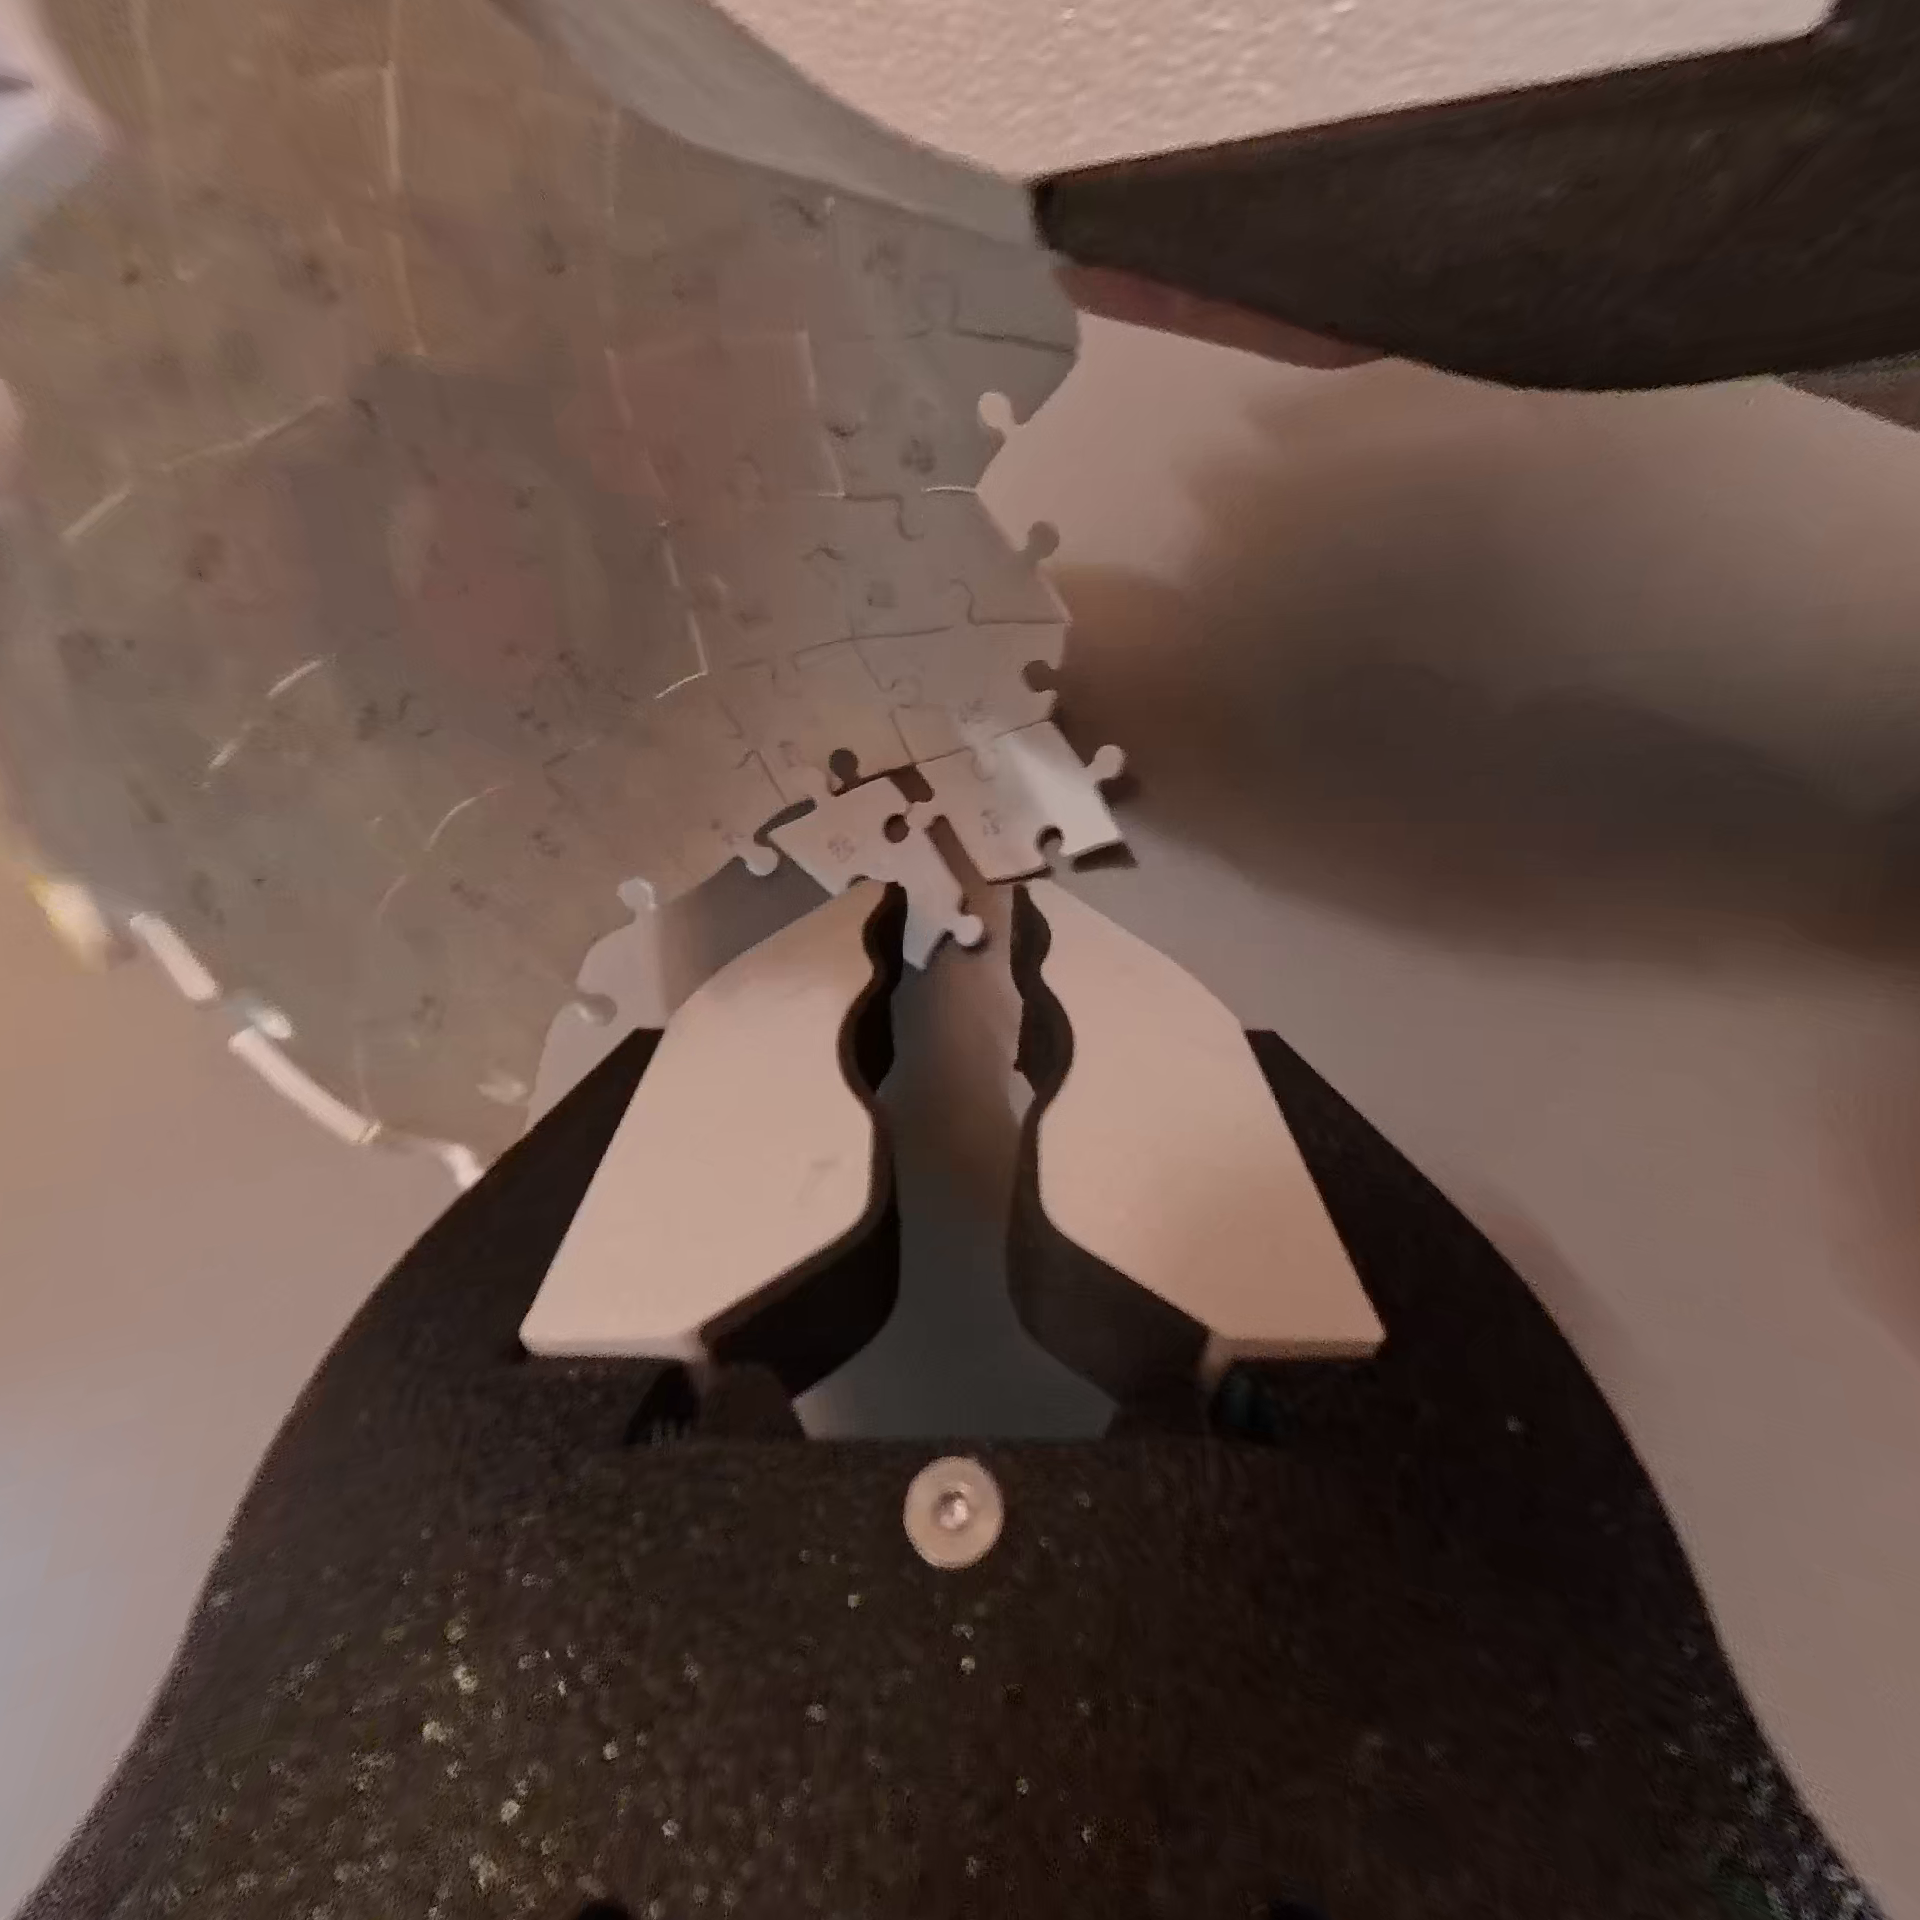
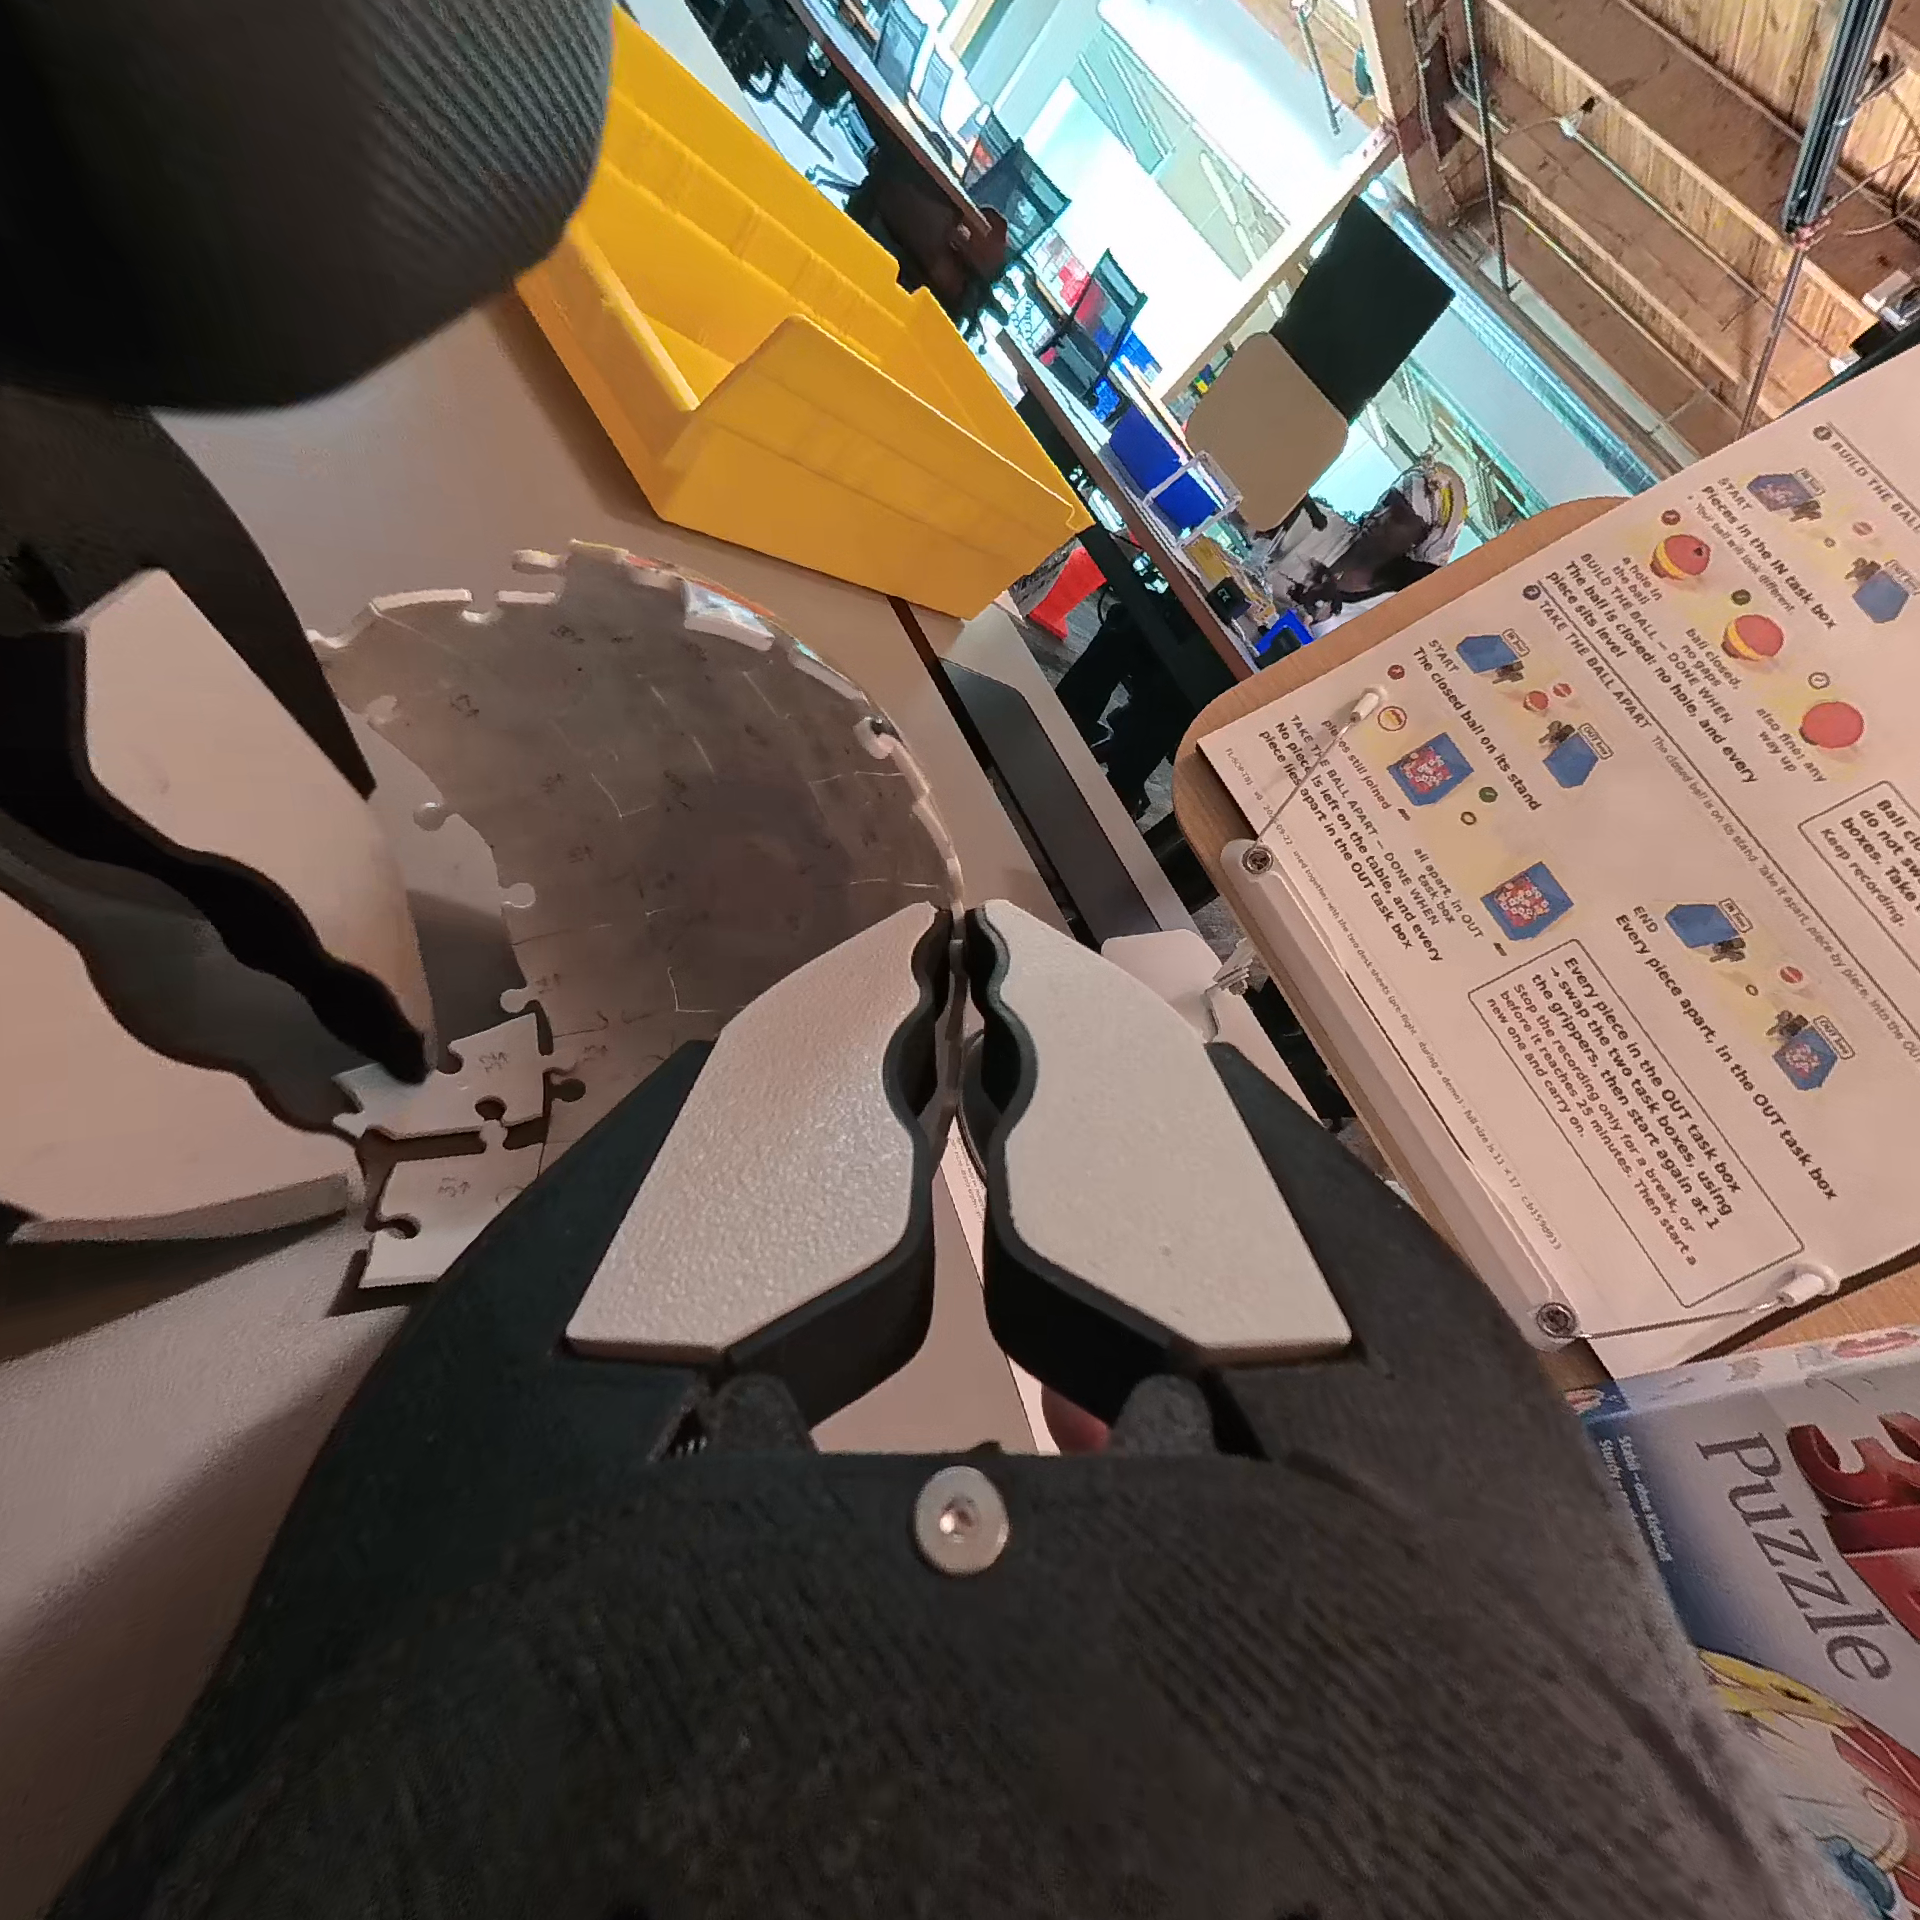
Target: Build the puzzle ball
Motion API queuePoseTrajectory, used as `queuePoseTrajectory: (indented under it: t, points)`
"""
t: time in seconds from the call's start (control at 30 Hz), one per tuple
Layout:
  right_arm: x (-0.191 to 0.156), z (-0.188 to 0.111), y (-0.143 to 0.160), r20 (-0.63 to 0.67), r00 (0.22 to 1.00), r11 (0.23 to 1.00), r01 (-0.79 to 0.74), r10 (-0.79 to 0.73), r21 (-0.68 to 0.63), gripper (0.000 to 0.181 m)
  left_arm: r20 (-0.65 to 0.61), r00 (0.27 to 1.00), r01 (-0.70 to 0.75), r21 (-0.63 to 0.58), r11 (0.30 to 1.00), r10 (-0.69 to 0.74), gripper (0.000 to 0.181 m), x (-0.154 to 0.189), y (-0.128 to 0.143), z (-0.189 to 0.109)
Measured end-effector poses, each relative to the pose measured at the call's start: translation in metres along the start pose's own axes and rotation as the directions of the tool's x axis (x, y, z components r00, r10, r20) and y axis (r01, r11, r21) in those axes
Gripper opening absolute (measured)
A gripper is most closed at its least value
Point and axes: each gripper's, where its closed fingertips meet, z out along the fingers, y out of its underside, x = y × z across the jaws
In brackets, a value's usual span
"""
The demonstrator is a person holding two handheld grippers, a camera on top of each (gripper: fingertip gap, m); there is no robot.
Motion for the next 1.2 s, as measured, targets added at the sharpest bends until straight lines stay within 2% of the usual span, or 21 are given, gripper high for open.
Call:
queuePoseTrajectory:
  t: [0.2,0.3,0.37,0.43,0.57,0.77,1.2]
  points:
    - [0.002,0.0,0.001,-0.008,1.0,1.0,-0.005,0.005,-0.002,0.003,0.053,0.997,-0.06,0.032,0.998,0.058,0.023,-0.007,-0.001,-0.003]
    - [0.001,0.0,0.001,-0.009,1.0,1.0,0.003,-0.003,-0.002,0.003,0.057,0.992,-0.117,0.074,0.99,0.113,0.017,-0.009,-0.002,-0.006]
    - [0.001,0.0,0.0,-0.01,1.0,1.0,0.0,0.0,-0.001,0.003,0.087,0.992,-0.099,0.066,0.993,0.093,0.015,-0.015,-0.002,-0.007]
    - [0.001,0.0,0.0,-0.01,1.0,1.0,-0.004,0.004,-0.001,0.003,0.065,0.995,-0.078,0.068,0.995,0.074,0.013,-0.012,-0.004,-0.004]
    - [0.002,0.0,0.001,-0.009,1.0,1.0,-0.008,0.008,-0.005,0.003,0.161,0.982,-0.105,0.054,0.993,0.095,0.0,-0.023,-0.009,-0.001]
    - [0.002,0.001,0.002,-0.005,1.0,1.0,-0.026,0.026,-0.01,0.003,0.222,0.947,-0.244,0.027,0.969,0.232,0.0,-0.024,-0.01,0.005]
    - [0.002,0.001,0.001,-0.002,1.0,1.0,-0.023,0.023,-0.007,0.003,0.132,0.882,-0.463,0.07,0.884,0.452,0.0,-0.02,-0.013,0.008]
